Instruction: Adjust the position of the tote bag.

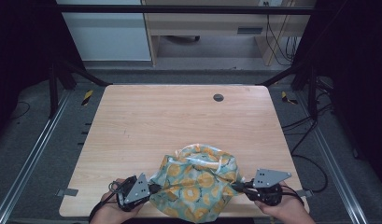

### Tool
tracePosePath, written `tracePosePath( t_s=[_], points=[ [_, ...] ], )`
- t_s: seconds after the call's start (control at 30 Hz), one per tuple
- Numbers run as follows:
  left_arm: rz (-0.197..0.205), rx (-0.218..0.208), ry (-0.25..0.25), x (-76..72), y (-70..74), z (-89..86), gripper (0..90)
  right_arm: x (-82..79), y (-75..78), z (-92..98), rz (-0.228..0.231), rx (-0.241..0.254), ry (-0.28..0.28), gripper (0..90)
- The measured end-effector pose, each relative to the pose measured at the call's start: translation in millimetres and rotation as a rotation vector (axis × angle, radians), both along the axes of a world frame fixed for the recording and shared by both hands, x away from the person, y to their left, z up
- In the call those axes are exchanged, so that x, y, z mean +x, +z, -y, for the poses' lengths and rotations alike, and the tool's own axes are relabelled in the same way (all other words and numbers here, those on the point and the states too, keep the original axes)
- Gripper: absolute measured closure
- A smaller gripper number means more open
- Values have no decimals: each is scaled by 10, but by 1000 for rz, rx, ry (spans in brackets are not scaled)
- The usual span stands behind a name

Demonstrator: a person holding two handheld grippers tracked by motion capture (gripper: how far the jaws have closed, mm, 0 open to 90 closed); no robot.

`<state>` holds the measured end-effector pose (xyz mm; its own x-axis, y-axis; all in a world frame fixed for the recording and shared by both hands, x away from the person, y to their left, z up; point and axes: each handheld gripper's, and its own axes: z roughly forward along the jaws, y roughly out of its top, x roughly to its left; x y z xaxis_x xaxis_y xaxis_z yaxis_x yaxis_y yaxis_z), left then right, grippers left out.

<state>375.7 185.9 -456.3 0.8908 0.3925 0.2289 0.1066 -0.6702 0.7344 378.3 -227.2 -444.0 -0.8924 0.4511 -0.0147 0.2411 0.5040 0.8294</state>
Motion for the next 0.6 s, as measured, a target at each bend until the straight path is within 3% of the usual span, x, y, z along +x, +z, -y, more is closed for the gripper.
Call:
tracePosePath(
  t_s=[0.6],
  points=[
    [-2,31,30,97,-145,22,888,25,-254,-76,-39,-80,37,900]
  ],
)
